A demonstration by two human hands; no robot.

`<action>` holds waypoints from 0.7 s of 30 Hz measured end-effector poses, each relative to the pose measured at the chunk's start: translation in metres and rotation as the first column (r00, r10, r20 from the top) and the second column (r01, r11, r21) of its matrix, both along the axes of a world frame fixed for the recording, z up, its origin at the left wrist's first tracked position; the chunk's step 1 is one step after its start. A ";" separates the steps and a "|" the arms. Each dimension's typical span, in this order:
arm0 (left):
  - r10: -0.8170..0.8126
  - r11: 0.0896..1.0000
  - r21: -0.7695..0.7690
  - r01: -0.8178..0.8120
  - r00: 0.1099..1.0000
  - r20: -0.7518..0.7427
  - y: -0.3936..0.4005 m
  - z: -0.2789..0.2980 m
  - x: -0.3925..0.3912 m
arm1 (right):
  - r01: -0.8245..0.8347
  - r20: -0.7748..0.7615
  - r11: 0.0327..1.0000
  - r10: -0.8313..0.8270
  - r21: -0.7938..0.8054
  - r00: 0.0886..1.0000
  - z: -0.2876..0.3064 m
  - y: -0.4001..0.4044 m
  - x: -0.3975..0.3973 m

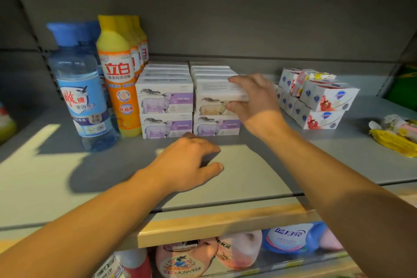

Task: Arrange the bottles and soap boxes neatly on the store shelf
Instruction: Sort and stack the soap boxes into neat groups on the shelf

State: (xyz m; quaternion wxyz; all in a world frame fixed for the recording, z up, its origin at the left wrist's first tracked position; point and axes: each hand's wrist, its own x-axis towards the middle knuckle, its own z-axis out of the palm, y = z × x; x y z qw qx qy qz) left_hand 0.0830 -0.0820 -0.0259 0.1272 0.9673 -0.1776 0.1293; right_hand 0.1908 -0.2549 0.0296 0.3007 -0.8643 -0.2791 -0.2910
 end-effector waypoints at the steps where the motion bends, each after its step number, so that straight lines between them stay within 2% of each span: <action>1: 0.001 1.000 -0.002 -0.001 1.000 0.001 0.000 0.000 0.000 | 0.017 0.033 1.000 -0.016 -0.025 0.999 -0.002 0.004 0.004; 5: 0.009 1.000 -0.016 -0.009 1.000 0.006 0.000 0.000 0.001 | 0.043 0.072 0.998 -0.039 -0.047 0.997 -0.010 0.010 0.015; 14: 0.006 1.000 -0.026 -0.006 1.000 0.010 0.000 0.000 0.002 | 0.022 0.041 0.999 -0.024 0.047 0.999 -0.019 0.015 0.015; 16: 0.009 1.000 -0.029 -0.009 1.000 0.005 0.000 0.000 0.002 | 0.013 -0.097 0.977 0.008 0.212 0.995 -0.020 0.014 0.017; 18: 0.011 0.999 -0.037 -0.011 1.000 0.004 0.000 -0.001 0.003 | 0.064 -0.301 0.935 0.047 0.348 0.953 -0.020 0.014 0.020; 19: 0.015 0.999 -0.041 -0.014 1.000 0.002 0.001 -0.001 0.003 | 0.073 -0.376 0.926 0.078 0.371 0.923 -0.022 0.015 0.021; 21: 0.017 0.999 -0.046 -0.018 1.000 -0.002 0.001 -0.001 0.003 | 0.067 -0.426 0.925 0.106 0.373 0.898 -0.029 0.018 0.024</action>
